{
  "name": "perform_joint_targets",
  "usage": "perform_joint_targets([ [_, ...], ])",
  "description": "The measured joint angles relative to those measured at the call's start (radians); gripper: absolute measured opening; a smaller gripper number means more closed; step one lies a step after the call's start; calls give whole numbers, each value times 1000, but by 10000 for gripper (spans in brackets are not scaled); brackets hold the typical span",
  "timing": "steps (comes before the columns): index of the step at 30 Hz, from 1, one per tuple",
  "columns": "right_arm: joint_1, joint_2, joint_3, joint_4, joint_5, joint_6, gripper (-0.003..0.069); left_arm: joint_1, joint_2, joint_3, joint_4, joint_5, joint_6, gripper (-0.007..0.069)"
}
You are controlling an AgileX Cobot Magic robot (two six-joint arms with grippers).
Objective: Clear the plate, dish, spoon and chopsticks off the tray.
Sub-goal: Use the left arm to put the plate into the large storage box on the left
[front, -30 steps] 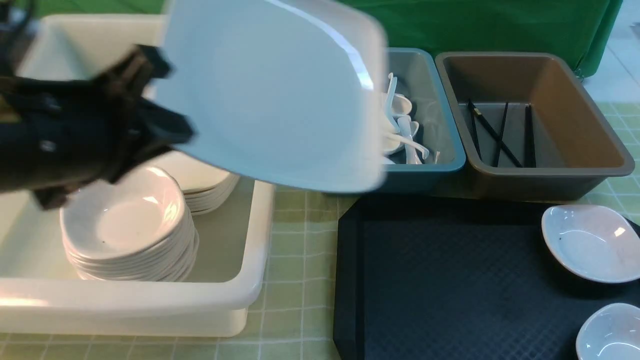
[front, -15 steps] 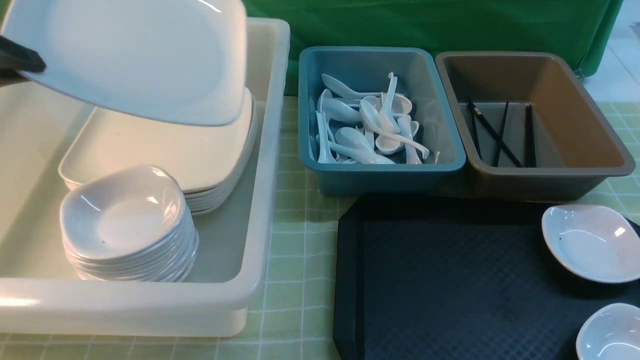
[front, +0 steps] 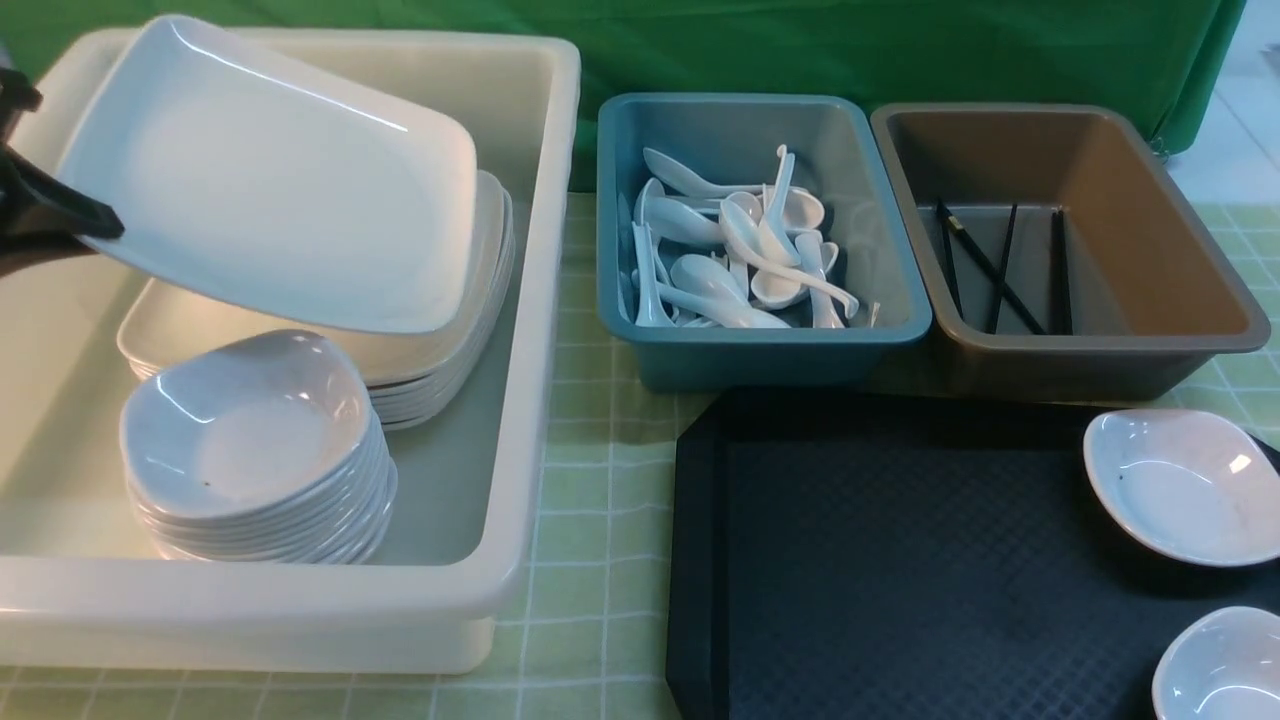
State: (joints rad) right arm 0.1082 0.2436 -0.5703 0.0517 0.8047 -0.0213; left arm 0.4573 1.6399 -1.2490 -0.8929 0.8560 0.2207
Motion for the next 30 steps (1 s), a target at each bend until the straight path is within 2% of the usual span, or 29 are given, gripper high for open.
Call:
perform_joint_targets([
  [16,0,0,0,0,0,0,183,0,170,-1,-60,-49,174,15],
  [22,0,0,0,0,0,0,193,1,198,-6,-98,-64,286,19],
  [30,0,0,0,3,0,0,199,1,212,-10,-97,-79,318,22],
])
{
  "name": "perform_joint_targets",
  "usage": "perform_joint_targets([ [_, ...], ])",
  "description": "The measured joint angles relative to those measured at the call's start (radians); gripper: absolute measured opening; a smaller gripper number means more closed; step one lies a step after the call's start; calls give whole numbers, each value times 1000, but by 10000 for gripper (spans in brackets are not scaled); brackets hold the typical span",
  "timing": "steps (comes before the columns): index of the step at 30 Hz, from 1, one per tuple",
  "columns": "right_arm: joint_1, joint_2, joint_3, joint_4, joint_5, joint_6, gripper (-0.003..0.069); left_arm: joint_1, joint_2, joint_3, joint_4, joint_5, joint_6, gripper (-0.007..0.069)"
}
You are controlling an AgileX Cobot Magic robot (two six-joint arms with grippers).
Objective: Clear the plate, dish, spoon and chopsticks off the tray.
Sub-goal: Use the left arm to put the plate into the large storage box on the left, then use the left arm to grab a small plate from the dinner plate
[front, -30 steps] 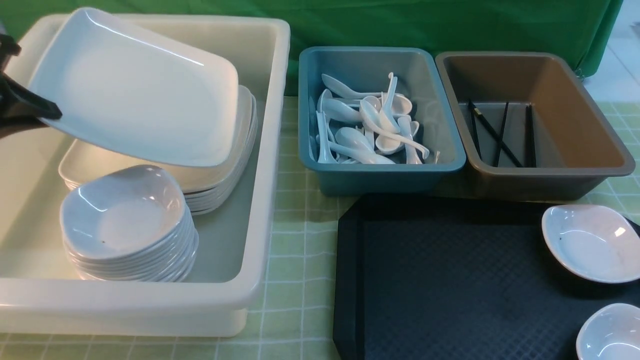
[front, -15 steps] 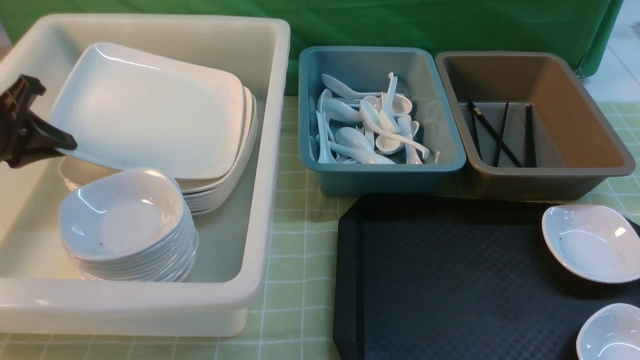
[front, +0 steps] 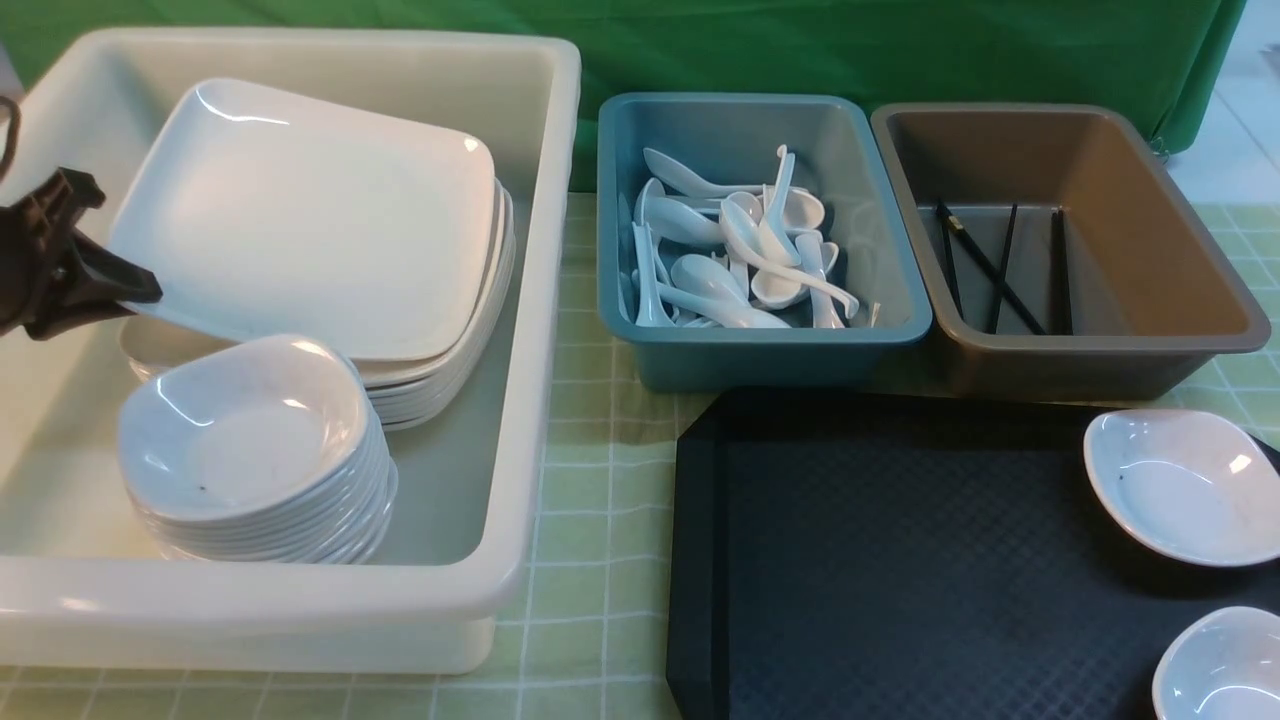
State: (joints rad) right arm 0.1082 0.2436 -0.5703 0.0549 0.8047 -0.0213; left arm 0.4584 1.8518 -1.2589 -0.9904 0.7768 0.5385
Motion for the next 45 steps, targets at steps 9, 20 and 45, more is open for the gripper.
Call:
perform_joint_targets([
  [9,0,0,0,8,0,1,199,0,0,-1,65,-46,43,92],
  [20,0,0,0,9,0,2,199,0,1,-34,161,-26,64,413],
  [45,0,106,-201,-159,118,1,0,-401,-104,-484,386,423,-416,-4],
])
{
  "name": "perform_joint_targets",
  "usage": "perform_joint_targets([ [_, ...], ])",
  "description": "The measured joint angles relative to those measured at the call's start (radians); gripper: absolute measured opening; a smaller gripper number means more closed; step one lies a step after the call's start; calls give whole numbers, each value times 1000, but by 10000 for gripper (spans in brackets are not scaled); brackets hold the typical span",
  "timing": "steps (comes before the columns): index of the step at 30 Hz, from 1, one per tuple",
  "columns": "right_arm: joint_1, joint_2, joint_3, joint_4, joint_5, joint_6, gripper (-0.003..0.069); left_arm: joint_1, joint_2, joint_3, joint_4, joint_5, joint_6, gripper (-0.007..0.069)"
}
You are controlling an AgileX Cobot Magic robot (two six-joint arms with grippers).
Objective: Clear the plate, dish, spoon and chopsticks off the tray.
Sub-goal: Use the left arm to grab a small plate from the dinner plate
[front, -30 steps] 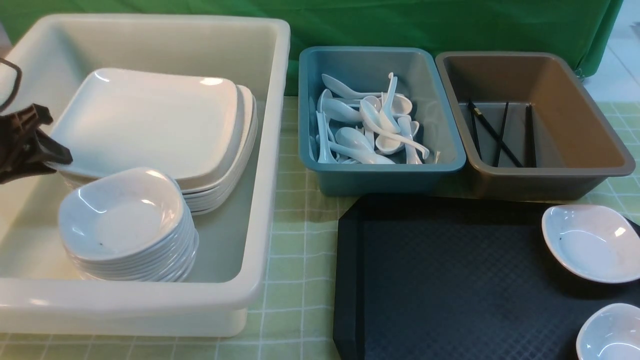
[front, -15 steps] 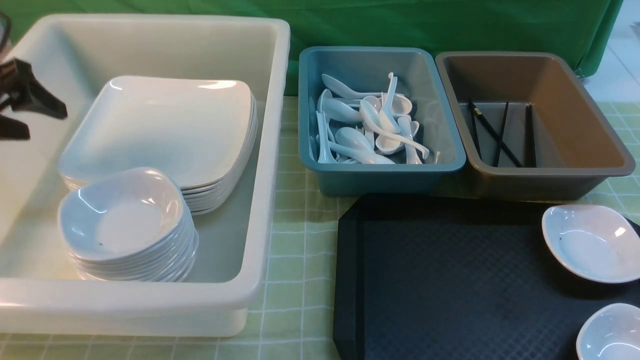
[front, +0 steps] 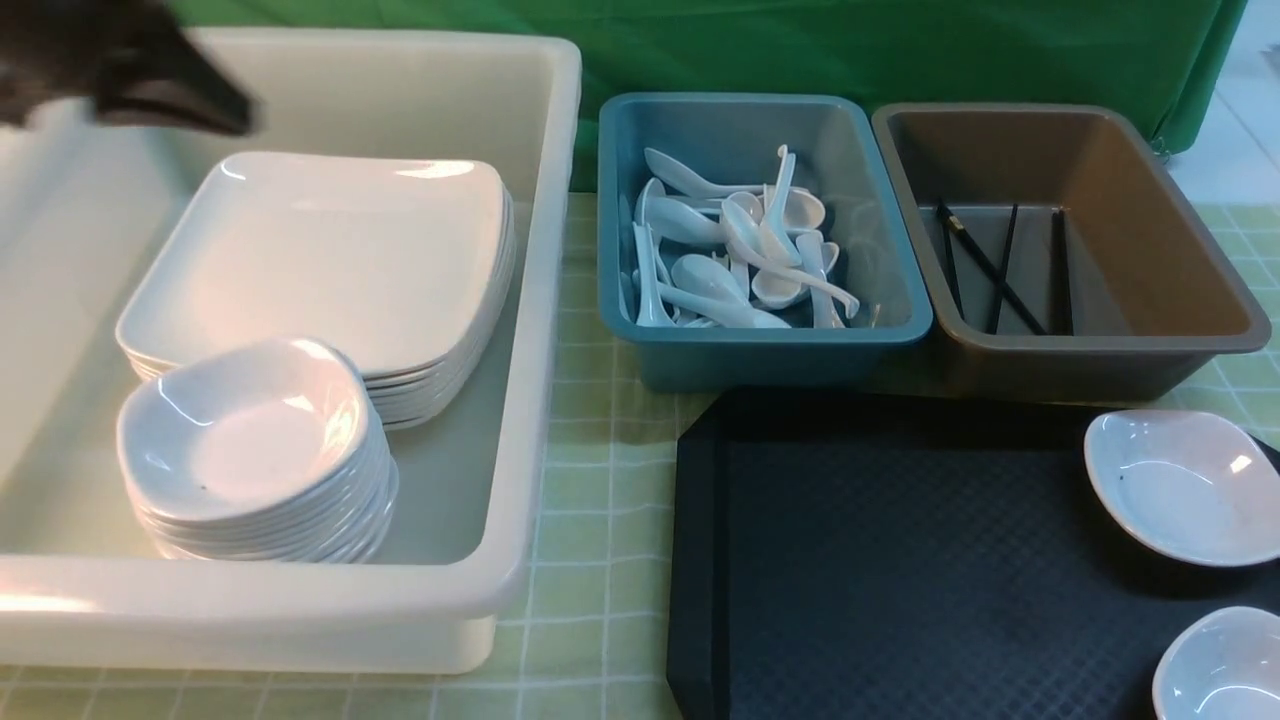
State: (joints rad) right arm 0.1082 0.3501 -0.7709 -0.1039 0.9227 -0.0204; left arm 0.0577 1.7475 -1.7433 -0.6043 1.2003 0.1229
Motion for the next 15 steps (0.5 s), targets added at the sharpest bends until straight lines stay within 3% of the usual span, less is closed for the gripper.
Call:
perform_joint_targets([
  [3,0,2,-36,-38,0,2,-2,-224,17,8,28,3,-63,1],
  [4,0,2,-38,-41,0,3,-2,-256,20,8,30,4,-72,4],
  [5,0,2,-49,-46,0,7,-2,-384,50,9,36,-2,-97,17],
  [10,0,2,-55,-47,27,33,0,-721,199,6,49,-130,-171,122],
  [15,0,-11,-55,-39,59,37,0,-877,369,-83,47,-170,-175,265],
])
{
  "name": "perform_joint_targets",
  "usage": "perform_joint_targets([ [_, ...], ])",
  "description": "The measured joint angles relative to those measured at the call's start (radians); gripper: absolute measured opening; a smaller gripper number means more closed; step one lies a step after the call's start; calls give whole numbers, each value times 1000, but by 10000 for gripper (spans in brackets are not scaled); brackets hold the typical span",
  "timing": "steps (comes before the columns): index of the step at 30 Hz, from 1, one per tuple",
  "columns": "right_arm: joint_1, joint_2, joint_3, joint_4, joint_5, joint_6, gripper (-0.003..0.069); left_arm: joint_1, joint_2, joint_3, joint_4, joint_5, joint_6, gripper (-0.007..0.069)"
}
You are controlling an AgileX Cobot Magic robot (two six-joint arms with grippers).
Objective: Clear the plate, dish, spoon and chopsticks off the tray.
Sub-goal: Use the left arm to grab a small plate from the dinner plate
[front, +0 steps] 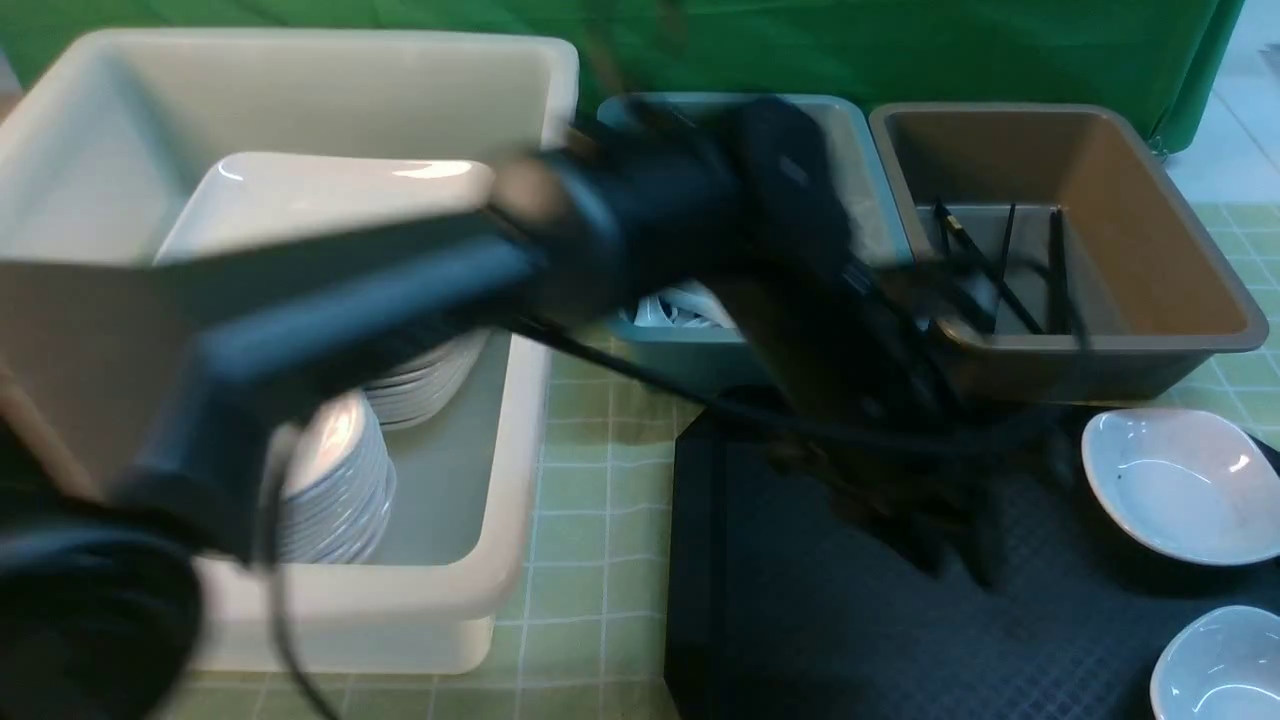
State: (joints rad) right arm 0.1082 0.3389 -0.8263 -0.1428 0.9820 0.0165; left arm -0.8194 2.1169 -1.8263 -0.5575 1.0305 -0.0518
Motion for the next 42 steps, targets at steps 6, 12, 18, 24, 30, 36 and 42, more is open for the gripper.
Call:
perform_joint_targets([
  [6,0,-81,0,1,7,34,1,-79,178,-303,14,102,33,375],
  [12,0,-147,-3,1,39,46,9,-137,376,-627,50,175,72,382],
  [18,0,-150,-3,1,70,48,15,-169,496,-754,57,162,81,377],
  [24,0,-150,-5,1,84,48,19,-177,536,-768,67,81,81,377],
  [30,0,-150,-5,1,87,48,25,-177,549,-768,97,7,84,377],
  [36,0,-150,-5,1,87,48,34,-177,553,-769,133,8,84,377],
  [42,0,-150,-5,1,87,48,41,-177,584,-767,54,10,82,377],
])
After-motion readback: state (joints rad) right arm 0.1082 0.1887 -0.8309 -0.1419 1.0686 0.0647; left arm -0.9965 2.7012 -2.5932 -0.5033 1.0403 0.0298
